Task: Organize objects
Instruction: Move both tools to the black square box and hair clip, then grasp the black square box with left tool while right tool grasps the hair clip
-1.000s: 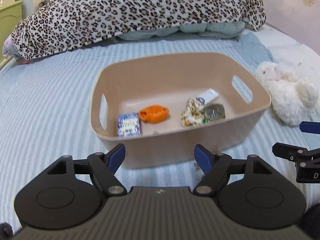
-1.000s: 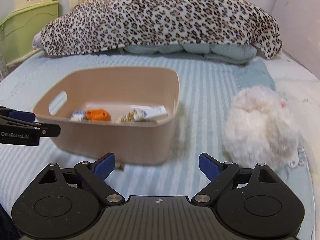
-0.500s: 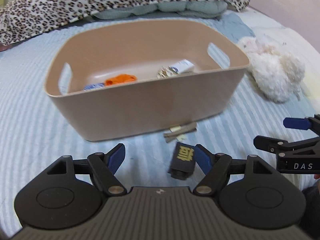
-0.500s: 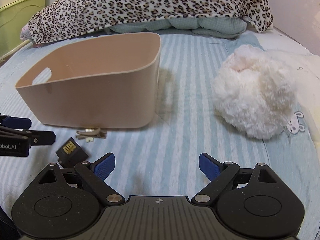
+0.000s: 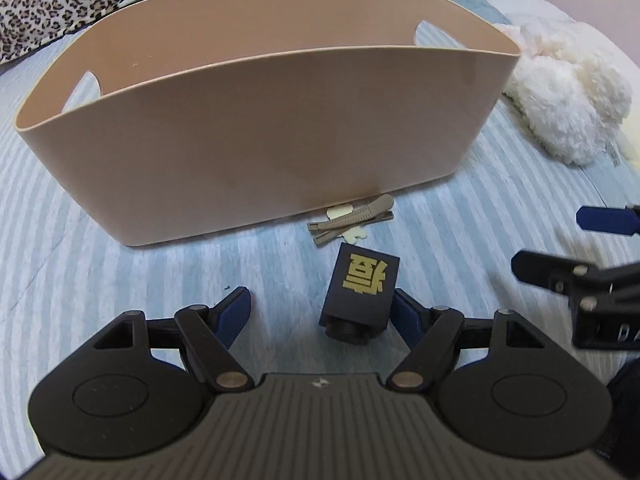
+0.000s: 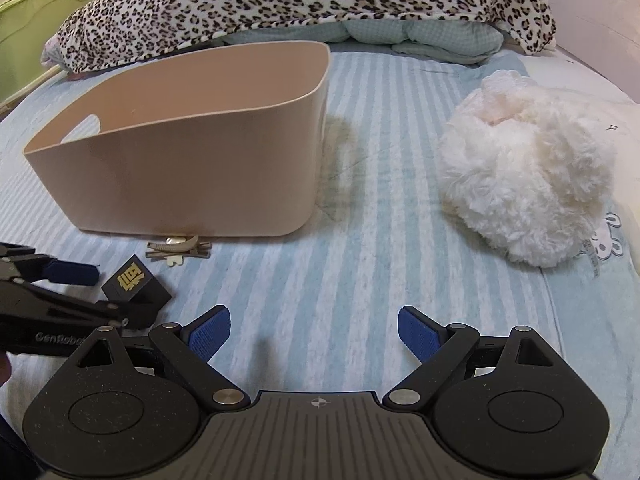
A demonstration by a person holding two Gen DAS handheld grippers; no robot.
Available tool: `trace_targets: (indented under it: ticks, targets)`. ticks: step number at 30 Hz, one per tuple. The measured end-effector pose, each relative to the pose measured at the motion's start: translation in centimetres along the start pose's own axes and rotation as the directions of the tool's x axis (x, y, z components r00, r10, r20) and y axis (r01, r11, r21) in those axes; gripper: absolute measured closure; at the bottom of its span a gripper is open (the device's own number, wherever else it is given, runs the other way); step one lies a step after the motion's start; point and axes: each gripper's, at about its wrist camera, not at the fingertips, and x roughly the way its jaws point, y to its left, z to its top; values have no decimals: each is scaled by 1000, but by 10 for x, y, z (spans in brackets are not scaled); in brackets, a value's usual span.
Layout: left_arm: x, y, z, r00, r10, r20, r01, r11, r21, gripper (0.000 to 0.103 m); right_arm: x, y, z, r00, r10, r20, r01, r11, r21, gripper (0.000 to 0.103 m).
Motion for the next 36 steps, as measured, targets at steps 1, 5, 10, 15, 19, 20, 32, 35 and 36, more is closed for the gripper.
trace_targets:
  ticks: [1,5,10,15,19,20,32,35,36]
  targets:
    - [1,-1,1,1000,0,3,0,1000,2,27,1,2,0,1000,0,-2,0,1000,-4,11]
    - [2,-1,4,999,-35,2,35,999,-3,46,7,7,0,1000,4,-14,-4,1000,-12,11]
    - [3,3,3,998,-68,-14,68,998,-7,70,14,11,0,1000,9,-29,-9,1000,-14,11]
    - [-2,16,3,1000,-30,5,30,1000,-4,70,20,19,1,999,23,-32,-24,999,-23,11]
    - [-4,37,4,1000,5,13,-5,1000,-20,70,26,31,5,998,47,-36,-48,999,-25,11]
    - [-4,41,5,1000,14,14,-13,1000,-24,70,28,34,6,998,54,-36,-55,998,-28,11]
    - [0,79,7,998,57,24,-55,997,-55,70,59,78,22,994,96,-45,-98,995,-34,11]
    - [5,83,8,999,47,22,-45,997,-60,69,68,83,25,993,105,-45,-106,994,-16,11]
    - [5,83,7,999,48,24,-46,997,-59,68,70,85,26,994,102,-42,-102,995,-13,11]
